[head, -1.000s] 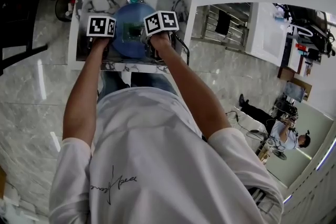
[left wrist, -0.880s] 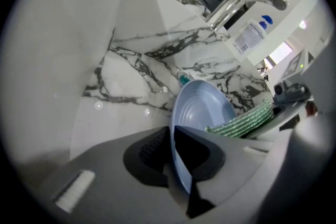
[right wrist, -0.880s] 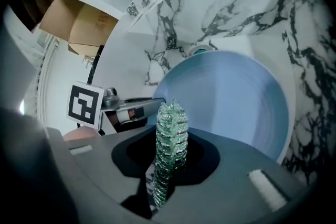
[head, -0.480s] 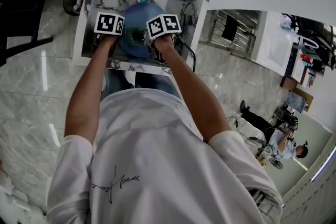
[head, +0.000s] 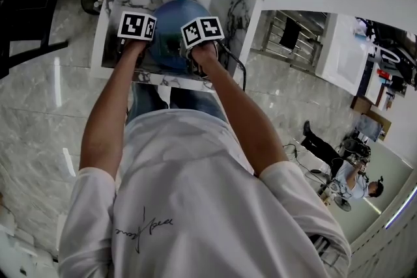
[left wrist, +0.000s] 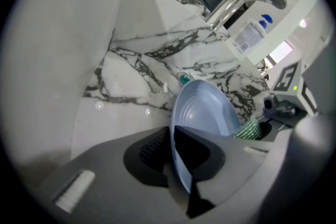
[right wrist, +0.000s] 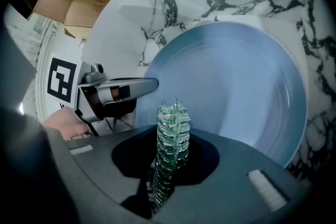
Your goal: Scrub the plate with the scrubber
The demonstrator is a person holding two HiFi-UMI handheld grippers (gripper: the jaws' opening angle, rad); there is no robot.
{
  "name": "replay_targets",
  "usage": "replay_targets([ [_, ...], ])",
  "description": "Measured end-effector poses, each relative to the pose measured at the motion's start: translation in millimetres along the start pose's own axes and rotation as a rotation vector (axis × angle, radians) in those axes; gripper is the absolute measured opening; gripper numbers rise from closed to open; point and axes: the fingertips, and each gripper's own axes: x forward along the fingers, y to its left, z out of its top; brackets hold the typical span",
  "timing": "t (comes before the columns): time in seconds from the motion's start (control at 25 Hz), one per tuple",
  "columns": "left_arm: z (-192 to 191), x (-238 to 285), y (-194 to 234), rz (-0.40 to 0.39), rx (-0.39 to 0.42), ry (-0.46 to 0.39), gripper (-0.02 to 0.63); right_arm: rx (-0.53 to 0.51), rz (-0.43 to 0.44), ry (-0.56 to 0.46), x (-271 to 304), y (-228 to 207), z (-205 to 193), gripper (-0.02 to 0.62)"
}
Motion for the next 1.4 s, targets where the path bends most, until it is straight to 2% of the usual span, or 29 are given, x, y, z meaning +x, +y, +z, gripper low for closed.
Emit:
replay_targets([
  [1.4, -1, 1, 2, 0.008, -0.001, 0.005, 0.084, 0.007, -0.157, 0.022, -35, -46, -9, 0.061],
])
